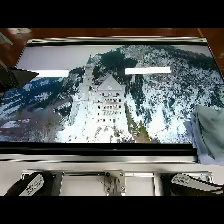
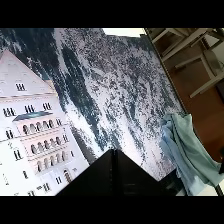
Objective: Fold the shirts.
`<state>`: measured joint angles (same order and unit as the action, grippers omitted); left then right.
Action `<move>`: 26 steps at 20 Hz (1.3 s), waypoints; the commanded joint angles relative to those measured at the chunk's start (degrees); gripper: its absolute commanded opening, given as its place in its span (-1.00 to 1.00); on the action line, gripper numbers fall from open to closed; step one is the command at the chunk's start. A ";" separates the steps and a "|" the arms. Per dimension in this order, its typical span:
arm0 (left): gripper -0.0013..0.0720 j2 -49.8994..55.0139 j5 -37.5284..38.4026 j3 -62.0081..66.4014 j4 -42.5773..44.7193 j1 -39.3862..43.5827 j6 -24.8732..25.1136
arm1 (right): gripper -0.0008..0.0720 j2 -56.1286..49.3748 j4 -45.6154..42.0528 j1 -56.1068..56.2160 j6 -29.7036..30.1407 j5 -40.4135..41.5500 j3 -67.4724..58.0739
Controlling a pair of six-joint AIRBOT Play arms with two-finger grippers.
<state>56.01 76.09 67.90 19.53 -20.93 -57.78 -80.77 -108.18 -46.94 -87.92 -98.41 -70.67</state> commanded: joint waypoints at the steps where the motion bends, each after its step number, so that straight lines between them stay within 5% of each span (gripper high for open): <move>1: -0.87 0.04 -0.20 -0.02 0.00 0.00 -0.63 | -0.05 0.00 -1.03 -0.04 -1.51 4.52 1.88; 2: -0.87 0.04 -0.20 -0.02 0.00 0.00 -0.63 | 0.70 0.00 -1.07 -0.04 -1.27 4.85 1.88; 6: -0.87 0.04 -0.48 -0.02 0.11 0.28 -0.50 | 0.77 1.09 -3.41 0.02 -1.14 3.74 0.79; 9: -0.87 0.33 -0.76 -0.02 7.61 4.81 -0.42 | 0.77 4.94 16.26 1.46 -1.95 13.60 -4.33; 12: -0.87 1.73 -7.02 0.11 32.20 17.25 -14.49 | 0.76 11.74 38.93 10.25 -0.37 32.61 -6.10; 14: -0.87 3.82 -11.50 0.68 48.37 27.63 -23.89 | 0.77 14.58 37.33 21.57 -0.22 36.89 -6.10; 16: -0.87 8.37 -11.04 2.47 61.68 35.93 -33.73 | 0.77 13.86 28.85 33.64 -1.49 32.17 -5.73; 17: -0.63 11.50 -8.92 4.17 64.52 38.64 -36.46 | 0.77 12.46 25.27 38.51 -3.17 28.55 -5.38; 19: 0.87 17.77 -3.37 9.18 64.04 41.29 -38.16 | 0.77 8.57 23.98 44.94 -4.87 22.16 -4.96; 26: 0.85 24.20 -0.81 14.84 64.11 41.92 -35.28 | 0.77 5.01 27.21 53.59 -6.19 18.40 -4.96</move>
<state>78.28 74.19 81.41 82.13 20.18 -92.62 -74.98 -82.72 2.94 -93.47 -78.54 -75.66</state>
